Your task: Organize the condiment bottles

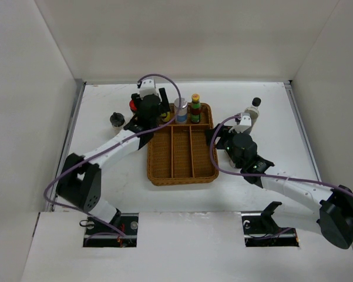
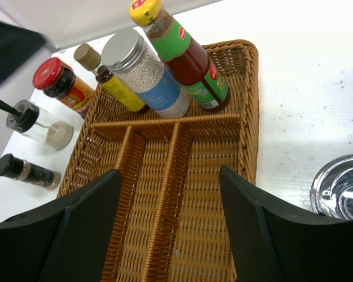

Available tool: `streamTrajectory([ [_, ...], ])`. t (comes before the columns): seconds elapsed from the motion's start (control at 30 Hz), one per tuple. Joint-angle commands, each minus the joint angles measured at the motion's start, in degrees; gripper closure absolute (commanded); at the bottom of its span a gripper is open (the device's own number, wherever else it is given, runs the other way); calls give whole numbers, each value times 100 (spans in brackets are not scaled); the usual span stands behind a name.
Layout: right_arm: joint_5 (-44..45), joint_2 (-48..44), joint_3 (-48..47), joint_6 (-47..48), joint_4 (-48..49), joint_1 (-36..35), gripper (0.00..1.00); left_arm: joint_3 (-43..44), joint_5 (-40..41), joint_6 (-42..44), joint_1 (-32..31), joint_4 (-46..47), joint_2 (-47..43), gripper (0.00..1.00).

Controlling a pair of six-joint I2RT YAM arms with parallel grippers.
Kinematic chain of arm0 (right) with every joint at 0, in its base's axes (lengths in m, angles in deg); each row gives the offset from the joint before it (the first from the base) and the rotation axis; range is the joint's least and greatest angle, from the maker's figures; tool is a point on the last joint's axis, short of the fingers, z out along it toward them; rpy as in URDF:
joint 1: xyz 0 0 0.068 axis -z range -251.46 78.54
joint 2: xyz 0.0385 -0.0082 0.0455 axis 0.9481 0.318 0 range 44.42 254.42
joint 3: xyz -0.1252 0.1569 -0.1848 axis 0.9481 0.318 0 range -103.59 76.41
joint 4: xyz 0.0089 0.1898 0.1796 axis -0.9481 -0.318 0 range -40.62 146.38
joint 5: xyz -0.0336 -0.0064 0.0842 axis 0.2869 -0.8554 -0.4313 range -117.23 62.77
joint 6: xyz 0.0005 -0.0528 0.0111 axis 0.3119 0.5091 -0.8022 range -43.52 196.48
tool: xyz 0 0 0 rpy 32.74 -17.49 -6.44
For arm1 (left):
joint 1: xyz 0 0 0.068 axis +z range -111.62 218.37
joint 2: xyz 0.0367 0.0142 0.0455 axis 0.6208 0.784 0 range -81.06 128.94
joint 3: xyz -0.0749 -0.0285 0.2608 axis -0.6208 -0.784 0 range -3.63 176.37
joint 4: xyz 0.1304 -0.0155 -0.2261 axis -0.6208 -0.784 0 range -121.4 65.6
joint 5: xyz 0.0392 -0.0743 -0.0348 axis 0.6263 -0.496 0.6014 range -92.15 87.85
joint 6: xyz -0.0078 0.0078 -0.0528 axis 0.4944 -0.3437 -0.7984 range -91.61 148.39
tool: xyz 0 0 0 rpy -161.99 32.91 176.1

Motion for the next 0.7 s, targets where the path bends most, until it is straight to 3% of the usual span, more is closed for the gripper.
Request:
streamTrajectory([
  [0.0,-82,-51,-60,-8,379,-16,26,-513,306,-20,37,340,-879,29],
  [0.2,-134,55,-113,-34,397,-16,28,-1139,412,-362,485,-108,-1479,29],
  [0.37,-152,160,-148,-16,380,-16,27,-709,69,-389,767,-346,-838,26],
  [0.67,-152,178,-139,1,415,-24,16,143,-186,-249,1118,-381,270,22],
])
